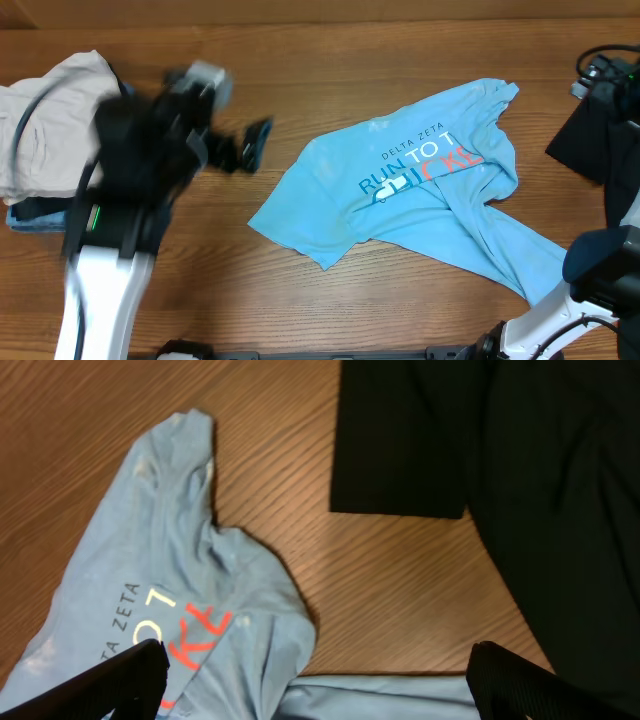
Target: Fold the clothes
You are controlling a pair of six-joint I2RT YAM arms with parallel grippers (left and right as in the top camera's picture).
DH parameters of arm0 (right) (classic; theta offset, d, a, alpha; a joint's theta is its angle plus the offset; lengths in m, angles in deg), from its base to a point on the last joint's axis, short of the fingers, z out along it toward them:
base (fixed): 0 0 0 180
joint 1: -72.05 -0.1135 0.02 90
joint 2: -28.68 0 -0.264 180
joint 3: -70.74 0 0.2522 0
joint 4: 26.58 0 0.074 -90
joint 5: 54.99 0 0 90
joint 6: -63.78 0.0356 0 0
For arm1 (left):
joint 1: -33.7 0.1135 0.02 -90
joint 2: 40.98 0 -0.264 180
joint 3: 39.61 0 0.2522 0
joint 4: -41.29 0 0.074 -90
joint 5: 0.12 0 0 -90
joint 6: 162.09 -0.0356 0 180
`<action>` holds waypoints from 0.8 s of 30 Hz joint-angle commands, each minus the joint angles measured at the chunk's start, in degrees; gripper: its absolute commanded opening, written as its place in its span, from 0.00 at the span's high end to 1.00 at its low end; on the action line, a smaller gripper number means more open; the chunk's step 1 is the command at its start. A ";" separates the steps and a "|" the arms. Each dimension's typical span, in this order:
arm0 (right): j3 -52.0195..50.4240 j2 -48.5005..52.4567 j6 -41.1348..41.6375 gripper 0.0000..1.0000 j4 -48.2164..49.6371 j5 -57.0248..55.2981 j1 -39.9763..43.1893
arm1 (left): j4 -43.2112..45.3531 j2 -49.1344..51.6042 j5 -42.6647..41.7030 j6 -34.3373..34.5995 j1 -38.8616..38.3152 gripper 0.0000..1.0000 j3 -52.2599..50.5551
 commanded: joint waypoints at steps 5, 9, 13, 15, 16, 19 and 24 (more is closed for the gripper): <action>0.87 -1.92 0.20 0.00 0.11 -0.07 0.79 | -4.70 37.57 1.51 -8.37 -16.98 0.00 30.38; 0.87 -1.92 0.20 0.00 0.11 -0.07 0.79 | 4.07 50.16 0.46 -8.37 -21.94 0.00 30.51; 0.87 -1.92 0.20 0.00 0.11 -0.07 0.79 | 10.47 57.88 -0.28 -9.73 -23.80 0.00 30.51; 0.87 -1.92 0.20 0.00 0.11 -0.07 0.79 | 13.68 61.64 2.84 -10.10 -24.24 0.08 30.51; 0.87 -1.92 0.20 0.00 0.11 -0.07 0.79 | 14.71 62.64 4.11 -10.10 -24.24 0.11 30.51; 0.87 -1.92 0.20 0.00 0.13 -0.07 0.79 | 18.78 65.88 10.88 -10.14 -24.17 0.19 30.51; 0.87 -1.92 0.20 0.00 0.13 -0.07 0.79 | 19.39 69.88 15.98 -13.55 -24.11 0.20 30.51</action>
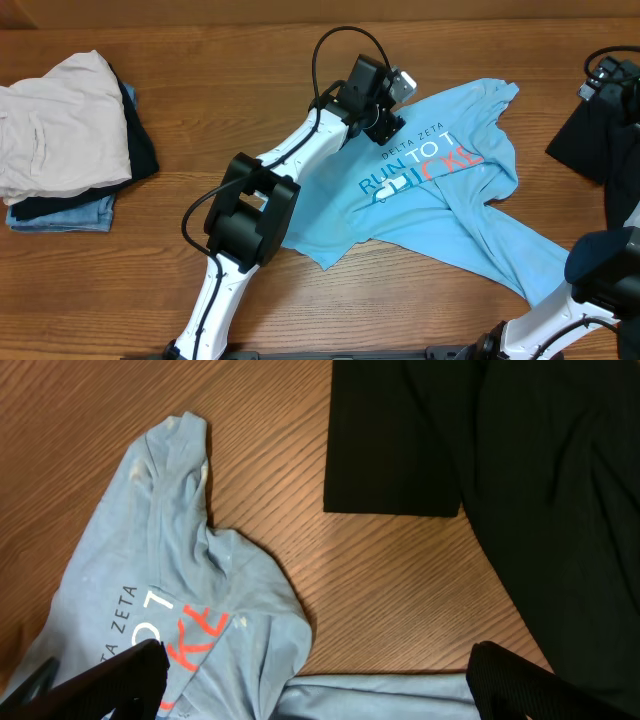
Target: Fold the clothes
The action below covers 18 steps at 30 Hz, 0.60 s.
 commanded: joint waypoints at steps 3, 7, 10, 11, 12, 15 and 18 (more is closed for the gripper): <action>0.87 -1.81 0.22 0.00 0.26 -0.09 -0.13 | -0.92 3.50 5.73 -2.75 -0.07 0.21 0.96; 0.87 -1.81 0.22 0.00 0.26 -0.09 -0.13 | -3.39 3.52 5.77 -2.73 1.05 0.51 0.96; 0.87 -1.81 0.22 0.00 0.26 -0.09 -0.13 | -5.05 3.52 6.10 -2.69 2.80 0.77 0.94; 0.87 -1.81 0.22 0.00 0.26 -0.11 -0.13 | -5.38 3.52 7.23 -2.10 3.48 0.78 0.94; 0.87 -1.81 0.22 0.00 0.26 -0.09 -0.13 | -5.66 3.52 9.03 -0.70 4.42 0.79 0.94; 0.87 -1.81 0.22 0.00 0.26 -0.09 -0.13 | -7.56 3.52 13.20 3.23 7.43 0.81 0.94; 0.87 -1.81 0.22 0.00 0.26 -0.09 -0.13 | -10.16 3.52 14.97 7.91 11.37 0.81 0.94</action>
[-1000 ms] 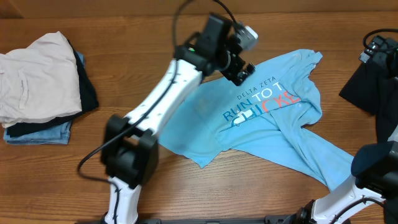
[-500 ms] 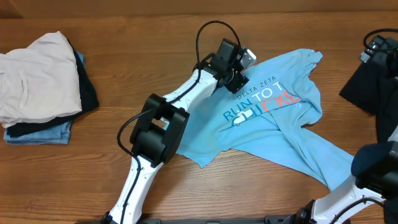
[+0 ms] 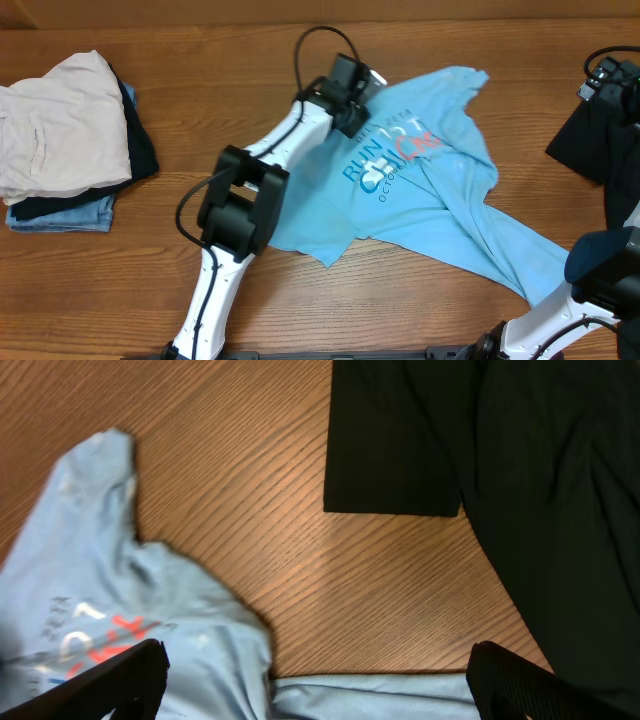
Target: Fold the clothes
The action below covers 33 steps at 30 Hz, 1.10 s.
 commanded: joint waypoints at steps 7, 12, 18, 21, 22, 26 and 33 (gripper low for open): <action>0.87 -1.81 0.20 0.00 0.28 -0.09 -0.13 | -11.41 1.29 12.61 19.34 15.45 0.79 -0.76; 0.87 -1.81 0.20 0.00 0.26 -0.09 -0.13 | -17.20 0.94 12.70 27.82 22.77 0.68 -0.76; 0.87 -1.81 0.20 0.00 0.28 -0.09 -0.13 | -17.00 -6.62 12.20 27.58 23.17 0.34 2.99; 0.87 -1.81 0.20 0.00 0.28 -0.09 -0.13 | -18.64 -13.75 10.95 27.69 20.74 0.29 5.79; 0.87 -1.81 0.20 0.00 0.28 -0.09 -0.13 | -19.12 -16.52 10.95 27.78 19.65 0.27 6.05; 0.87 -1.81 0.20 0.00 1.05 -0.09 -0.13 | -22.88 -28.65 10.95 27.80 13.64 0.19 6.05; 0.87 -1.84 0.20 0.00 8.02 7.39 -0.17 | -34.05 -35.50 3.32 27.54 9.38 0.04 5.95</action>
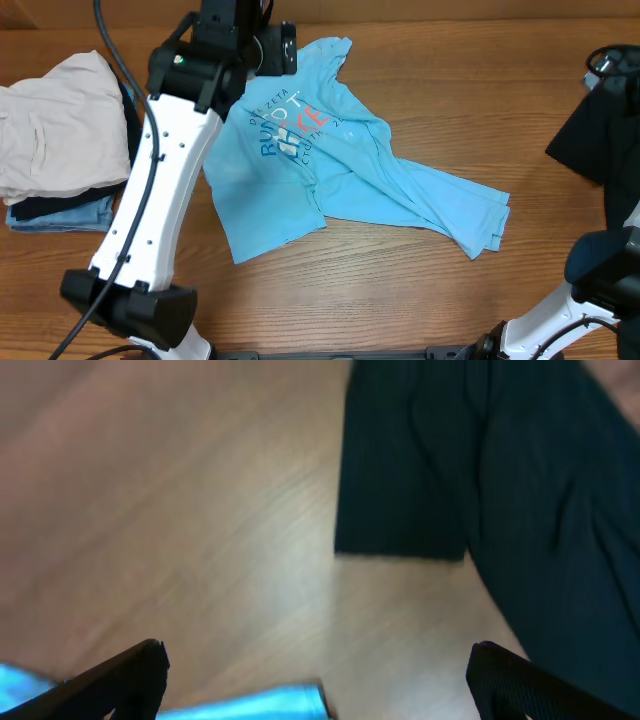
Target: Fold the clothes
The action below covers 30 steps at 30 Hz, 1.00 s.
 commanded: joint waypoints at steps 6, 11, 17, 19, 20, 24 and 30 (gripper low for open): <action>0.87 -1.84 -11.37 0.27 -10.82 22.03 -2.84 | -7.85 2.21 -5.29 0.35 0.04 0.00 -0.57; -0.09 -1.81 -15.74 0.41 -14.60 20.46 -12.15 | -7.32 2.23 -5.16 0.35 0.07 0.00 -0.57; -11.04 -1.81 -9.11 0.46 -14.47 10.29 -24.02 | -7.30 2.36 1.11 0.35 0.07 0.00 -0.57; -17.44 -1.88 -5.64 0.48 -12.59 6.64 -26.38 | -7.32 2.36 3.67 0.35 0.07 0.00 -0.57; -20.44 -1.88 -5.55 0.49 -10.95 6.34 -27.47 | -7.45 2.36 4.15 0.33 0.07 0.00 -0.57; -30.21 -1.88 -3.34 0.56 -2.86 6.08 -31.12 | -7.67 2.36 4.15 0.35 0.07 0.00 -0.57; -39.60 -1.88 -0.15 0.68 3.08 3.50 -33.31 | -7.67 2.36 4.13 0.35 0.07 0.00 -0.57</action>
